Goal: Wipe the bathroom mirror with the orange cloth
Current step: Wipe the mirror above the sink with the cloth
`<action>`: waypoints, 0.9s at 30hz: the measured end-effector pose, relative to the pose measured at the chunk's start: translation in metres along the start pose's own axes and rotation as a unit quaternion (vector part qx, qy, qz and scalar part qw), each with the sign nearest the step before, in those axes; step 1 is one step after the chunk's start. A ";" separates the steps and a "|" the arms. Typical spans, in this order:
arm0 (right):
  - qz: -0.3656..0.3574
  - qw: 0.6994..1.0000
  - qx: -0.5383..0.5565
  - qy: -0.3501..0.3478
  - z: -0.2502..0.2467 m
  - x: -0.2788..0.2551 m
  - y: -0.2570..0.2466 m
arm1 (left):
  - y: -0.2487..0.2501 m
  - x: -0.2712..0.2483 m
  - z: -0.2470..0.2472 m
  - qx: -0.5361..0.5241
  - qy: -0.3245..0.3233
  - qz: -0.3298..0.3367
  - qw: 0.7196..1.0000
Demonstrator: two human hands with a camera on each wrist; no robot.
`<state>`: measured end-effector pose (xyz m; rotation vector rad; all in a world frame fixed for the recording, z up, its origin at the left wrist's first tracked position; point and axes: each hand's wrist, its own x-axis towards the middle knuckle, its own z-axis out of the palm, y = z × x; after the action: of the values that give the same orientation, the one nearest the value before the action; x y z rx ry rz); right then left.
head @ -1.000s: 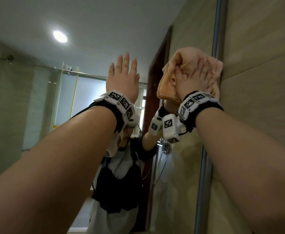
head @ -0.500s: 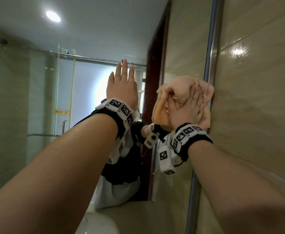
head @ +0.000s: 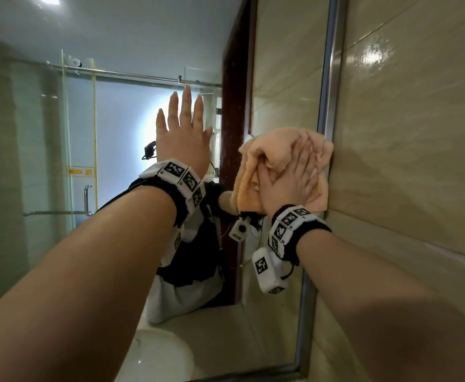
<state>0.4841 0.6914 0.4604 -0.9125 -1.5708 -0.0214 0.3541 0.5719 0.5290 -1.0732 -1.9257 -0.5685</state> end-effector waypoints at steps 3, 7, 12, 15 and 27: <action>-0.037 0.999 -0.019 -0.005 -0.009 0.023 -0.010 | -0.003 0.001 -0.001 -0.004 -0.001 0.014 1.000; -0.089 0.995 -0.048 -0.023 -0.025 0.067 -0.027 | -0.006 0.002 -0.003 -0.012 0.002 0.032 0.999; -0.108 0.993 -0.053 -0.012 -0.032 0.107 -0.051 | -0.009 0.002 -0.001 -0.006 -0.001 0.035 0.999; -0.121 0.991 -0.051 -0.019 -0.036 0.123 -0.066 | -0.009 0.002 0.000 0.004 0.002 0.038 0.999; -0.201 0.974 -0.101 -0.018 -0.028 0.113 -0.100 | -0.015 -0.002 -0.013 0.045 -0.034 0.064 0.996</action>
<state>0.4599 0.6687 0.6098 -0.7371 -1.7889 -0.4603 0.3475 0.5536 0.5341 -1.1618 -1.9048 -0.3756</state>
